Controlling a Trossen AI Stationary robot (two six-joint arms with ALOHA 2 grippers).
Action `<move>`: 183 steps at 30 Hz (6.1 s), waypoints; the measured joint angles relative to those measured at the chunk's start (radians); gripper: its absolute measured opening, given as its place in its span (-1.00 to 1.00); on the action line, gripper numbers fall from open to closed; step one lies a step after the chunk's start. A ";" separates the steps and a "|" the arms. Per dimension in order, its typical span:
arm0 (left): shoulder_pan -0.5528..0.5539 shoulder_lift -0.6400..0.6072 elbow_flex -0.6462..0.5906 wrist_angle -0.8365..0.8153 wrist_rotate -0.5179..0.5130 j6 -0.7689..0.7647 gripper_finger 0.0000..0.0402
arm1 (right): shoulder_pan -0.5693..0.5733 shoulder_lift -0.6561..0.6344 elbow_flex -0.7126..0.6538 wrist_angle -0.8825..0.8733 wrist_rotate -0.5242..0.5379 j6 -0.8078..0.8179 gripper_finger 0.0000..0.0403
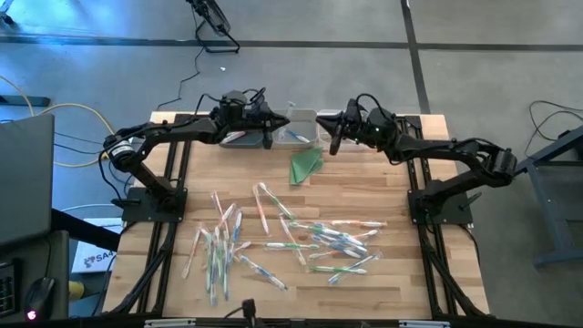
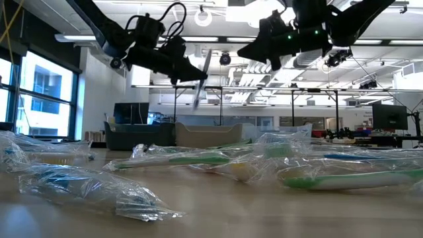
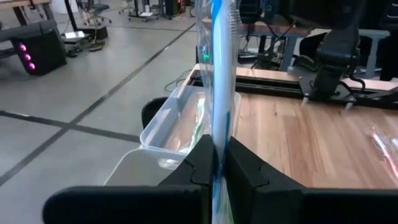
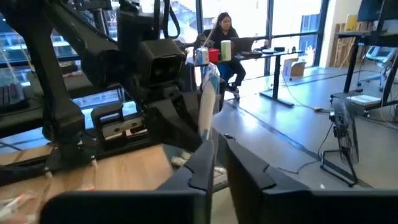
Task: Pick & Place Toothbrushes
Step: Put the blue toothbrush into the gray bin
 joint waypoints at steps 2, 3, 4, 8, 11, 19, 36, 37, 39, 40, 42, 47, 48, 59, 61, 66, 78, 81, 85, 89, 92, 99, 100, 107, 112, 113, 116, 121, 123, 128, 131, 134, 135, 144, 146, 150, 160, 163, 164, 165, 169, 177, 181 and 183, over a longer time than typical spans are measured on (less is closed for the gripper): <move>-0.006 0.000 0.000 0.009 0.004 0.007 -0.94 | 0.001 0.000 0.000 0.004 0.006 -0.001 -0.68; -0.011 0.000 0.000 0.009 0.005 0.016 -0.94 | 0.000 0.000 0.000 0.005 0.006 -0.001 -0.61; -0.015 0.000 0.000 0.009 0.006 0.025 -0.94 | 0.000 0.000 0.000 0.008 0.006 -0.001 -0.53; -0.040 0.000 0.000 0.027 0.002 0.042 -0.94 | 0.000 0.000 0.000 0.017 0.004 -0.022 -0.29; -0.070 0.000 0.000 0.066 -0.002 0.043 -0.94 | 0.000 0.017 0.000 0.022 -0.049 -0.043 -0.21; -0.119 0.000 0.000 0.113 -0.003 0.053 -0.94 | 0.010 0.129 0.000 0.175 -0.126 -0.043 -0.19; -0.118 0.000 0.000 0.098 -0.006 0.045 -0.95 | 0.024 0.265 0.051 0.370 -0.185 0.003 -0.19; -0.118 0.000 0.000 0.098 -0.006 0.045 -0.95 | 0.024 0.265 0.060 0.366 -0.185 0.003 -0.19; -0.118 0.000 0.000 0.098 -0.005 0.045 -0.95 | 0.024 0.264 0.076 0.338 -0.185 0.000 -0.19; -0.118 0.000 0.000 0.098 -0.006 0.045 -0.95 | 0.024 0.264 0.081 0.326 -0.185 -0.002 -0.19; -0.118 0.000 0.000 0.098 -0.006 0.045 -0.95 | 0.024 0.264 0.082 0.314 -0.185 -0.009 -0.19; -0.118 0.000 0.000 0.104 -0.005 0.045 -0.95 | 0.036 0.264 0.083 0.315 -0.203 -0.020 -0.19; -0.118 0.001 0.000 0.112 -0.005 0.044 -0.95 | 0.041 0.264 0.083 0.314 -0.205 -0.022 -0.19; -0.140 0.001 0.000 0.144 -0.010 0.049 -0.95 | 0.059 0.264 0.084 0.314 -0.203 -0.065 -0.23; -0.140 0.001 0.000 0.142 -0.010 0.053 -0.95 | 0.059 0.264 0.084 0.314 -0.203 -0.071 -0.27; -0.140 0.001 0.000 0.136 -0.011 0.053 -0.95 | 0.059 0.264 0.084 0.314 -0.181 -0.080 -0.41; -0.140 0.001 0.000 0.129 -0.013 0.052 -0.95 | 0.059 0.264 0.084 0.315 -0.155 -0.081 -0.83; -0.140 0.001 0.000 0.123 -0.007 0.050 -0.95 | 0.059 0.264 0.084 0.314 -0.155 -0.084 -0.92; -0.139 0.001 0.000 0.112 -0.007 0.049 -0.95 | 0.059 0.264 0.084 0.312 -0.156 -0.083 -0.90; -0.139 0.001 0.000 0.111 -0.009 0.049 -0.89 | 0.059 0.264 0.083 0.312 -0.156 -0.083 -0.93; -0.139 0.001 0.000 0.108 -0.015 0.044 -0.78 | 0.059 0.264 0.083 0.313 -0.153 -0.080 -0.93; -0.140 0.001 0.000 0.095 -0.017 0.019 -0.44 | 0.059 0.264 0.083 0.316 -0.153 -0.073 -0.93; -0.140 0.001 0.000 0.095 -0.021 0.019 -0.39 | 0.059 0.264 0.083 0.317 -0.153 -0.073 -0.93; -0.137 0.001 0.000 0.098 -0.048 0.018 -0.10 | 0.059 0.264 0.083 0.315 -0.151 -0.073 -0.93; -0.139 0.001 0.000 0.098 -0.048 0.018 -0.05 | 0.058 0.264 0.083 0.301 -0.123 -0.077 -0.93; -0.139 0.001 0.000 0.098 -0.048 0.018 -0.05 | 0.057 0.264 0.083 0.299 -0.109 -0.078 -0.93; -0.138 0.001 0.000 0.098 -0.047 0.018 -0.05 | 0.047 0.264 0.083 0.291 -0.101 -0.079 -0.93; -0.138 0.001 0.000 0.098 -0.047 0.017 -0.05 | 0.039 0.264 0.083 0.278 -0.099 -0.077 -0.94; -0.138 0.001 0.000 0.098 -0.047 0.017 -0.05 | 0.039 0.264 0.083 0.278 -0.104 -0.072 -0.94; -0.113 -0.001 0.000 0.045 -0.051 0.021 -0.05 | 0.039 0.264 0.083 0.277 -0.099 -0.069 -0.94; -0.050 -0.027 -0.029 0.025 -0.056 -0.008 -0.05 | 0.039 0.264 0.083 0.277 -0.098 -0.069 -0.94; 0.016 -0.064 -0.132 0.125 -0.009 -0.048 -0.05 | 0.038 0.264 0.083 0.276 -0.098 -0.069 -0.94; 0.032 -0.078 -0.174 0.188 0.010 -0.064 -0.05 | 0.038 0.264 0.083 0.275 -0.096 -0.069 -0.94; 0.085 -0.220 -0.474 0.569 0.019 -0.143 -0.05 | 0.032 0.264 0.300 -0.181 0.016 -0.128 -0.94; 0.085 -0.243 -0.489 0.539 0.020 -0.143 -0.05 | 0.030 0.269 0.367 -0.283 0.059 -0.171 -0.94; 0.086 -0.262 -0.490 0.478 0.022 -0.143 -0.05 | 0.003 0.283 0.470 -0.381 0.023 -0.205 -0.94; 0.085 -0.262 -0.491 0.413 0.084 -0.150 -0.05 | -0.037 0.493 0.706 -0.597 0.006 -0.230 -0.94; 0.085 -0.262 -0.491 0.402 0.085 -0.150 -0.05 | -0.048 0.560 0.805 -0.695 0.008 -0.231 -0.94; 0.085 -0.262 -0.491 0.394 0.085 -0.146 -0.05 | -0.054 0.579 0.834 -0.730 0.008 -0.232 -0.94; 0.085 -0.262 -0.491 0.384 0.085 -0.144 -0.05 | -0.060 0.597 0.860 -0.768 0.007 -0.232 -0.94; 0.085 -0.262 -0.491 0.374 0.085 -0.143 -0.05 | -0.083 0.666 0.947 -0.883 0.005 -0.232 -0.94; 0.085 -0.262 -0.490 0.374 0.081 -0.141 -0.05 | -0.106 0.707 0.961 -0.948 -0.069 -0.179 -0.94; 0.085 -0.262 -0.486 0.374 0.078 -0.140 -0.05 | -0.105 0.706 0.962 -0.986 -0.066 -0.177 -0.94; 0.085 -0.262 -0.485 0.377 0.077 -0.139 -0.05 | -0.105 0.707 0.961 -1.010 -0.071 -0.177 -0.94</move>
